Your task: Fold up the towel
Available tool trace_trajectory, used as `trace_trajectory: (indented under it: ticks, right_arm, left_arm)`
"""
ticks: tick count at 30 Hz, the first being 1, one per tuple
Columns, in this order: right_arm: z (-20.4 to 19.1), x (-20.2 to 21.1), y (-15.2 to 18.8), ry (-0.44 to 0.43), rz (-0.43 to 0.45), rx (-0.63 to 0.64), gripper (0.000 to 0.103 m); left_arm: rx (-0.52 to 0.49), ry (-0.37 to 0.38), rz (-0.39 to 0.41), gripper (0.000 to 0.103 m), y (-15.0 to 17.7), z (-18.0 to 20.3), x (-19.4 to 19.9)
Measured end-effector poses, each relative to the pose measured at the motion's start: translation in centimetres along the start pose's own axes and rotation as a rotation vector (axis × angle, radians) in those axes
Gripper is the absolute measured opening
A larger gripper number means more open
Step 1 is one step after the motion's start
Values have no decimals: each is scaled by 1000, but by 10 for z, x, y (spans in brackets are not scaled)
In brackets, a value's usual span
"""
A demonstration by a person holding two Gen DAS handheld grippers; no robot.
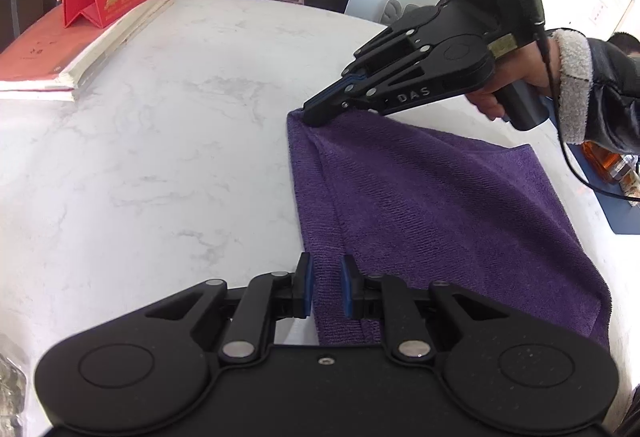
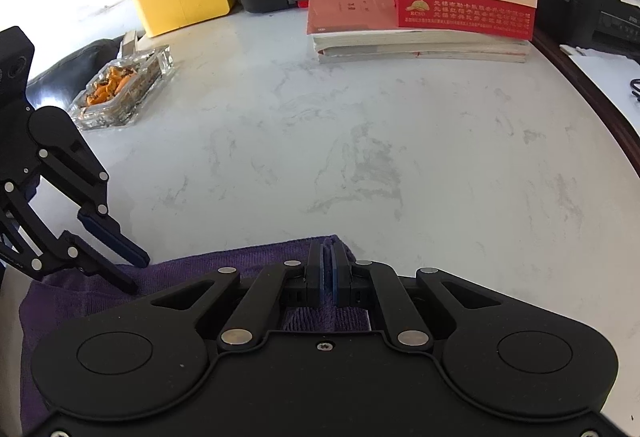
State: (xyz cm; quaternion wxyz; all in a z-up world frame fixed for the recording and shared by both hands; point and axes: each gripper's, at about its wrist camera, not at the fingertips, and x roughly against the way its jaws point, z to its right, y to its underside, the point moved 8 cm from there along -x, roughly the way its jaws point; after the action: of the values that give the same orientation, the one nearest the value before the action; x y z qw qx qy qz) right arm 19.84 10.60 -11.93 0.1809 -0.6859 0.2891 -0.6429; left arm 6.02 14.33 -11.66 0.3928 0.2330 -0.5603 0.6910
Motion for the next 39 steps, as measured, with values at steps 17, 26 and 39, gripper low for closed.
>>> trace_trajectory:
  ticks: [17, 26, 39]
  right_arm:
    - [2, 2, 2, -2, 25, -13, 4]
    - [2, 3, 4, -6, 49, -16, 4]
    - [3, 4, 4, -7, 61, -16, 4]
  left_arm:
    - [9, -20, -69, 18, -24, 7, -33]
    - [-73, -104, -100, 12, -24, 17, -38]
    - [58, -53, -59, 3, -29, 2, -21]
